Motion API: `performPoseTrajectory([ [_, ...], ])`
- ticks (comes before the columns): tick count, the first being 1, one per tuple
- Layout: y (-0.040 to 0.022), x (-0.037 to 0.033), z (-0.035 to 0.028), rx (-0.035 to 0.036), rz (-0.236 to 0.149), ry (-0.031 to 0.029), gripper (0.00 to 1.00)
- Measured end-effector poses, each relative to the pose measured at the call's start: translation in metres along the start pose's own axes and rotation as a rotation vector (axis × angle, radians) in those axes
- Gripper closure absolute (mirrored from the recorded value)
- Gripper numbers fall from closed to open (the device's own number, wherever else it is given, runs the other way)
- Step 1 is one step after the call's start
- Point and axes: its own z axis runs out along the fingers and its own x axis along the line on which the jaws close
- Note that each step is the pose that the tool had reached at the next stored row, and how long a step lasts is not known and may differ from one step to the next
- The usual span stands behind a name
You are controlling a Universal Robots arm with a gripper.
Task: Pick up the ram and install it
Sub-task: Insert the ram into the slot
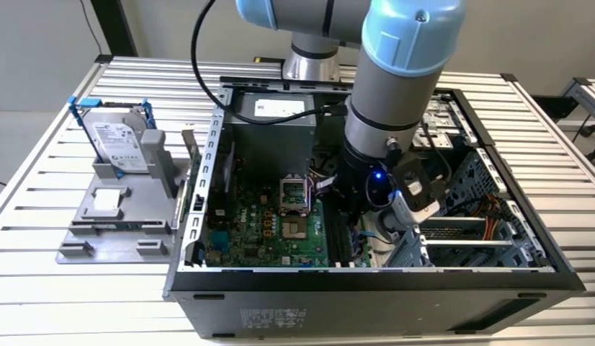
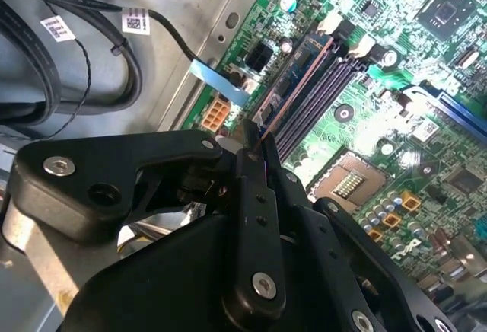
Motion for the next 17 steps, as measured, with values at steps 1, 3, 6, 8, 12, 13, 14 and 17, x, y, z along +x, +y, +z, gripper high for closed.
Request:
performPoseTrajectory([
  [1,0.0,0.0,0.0006,-0.0003,0.0,-0.0001,1.0],
  [3,0.0001,0.0,0.001,-0.0002,0.0,0.0,1.0],
  [6,0.0004,0.0,0.0015,-0.0002,0.0,-0.0001,1.0],
  [8,0.0007,0.0001,0.0025,-0.0004,0.0,-0.0001,1.0],
  [12,0.0023,0.0001,0.0038,-0.0002,0.0,-0.0001,1.0],
  [13,0.0028,0.0,0.0043,-0.0004,0.0,-0.0001,1.0],
  [14,0.0029,0.0,0.0048,-0.0005,0.0,-0.0001,1.0],
  [17,0.0029,0.0001,0.0061,-0.0001,0.0,0.0,1.0],
])
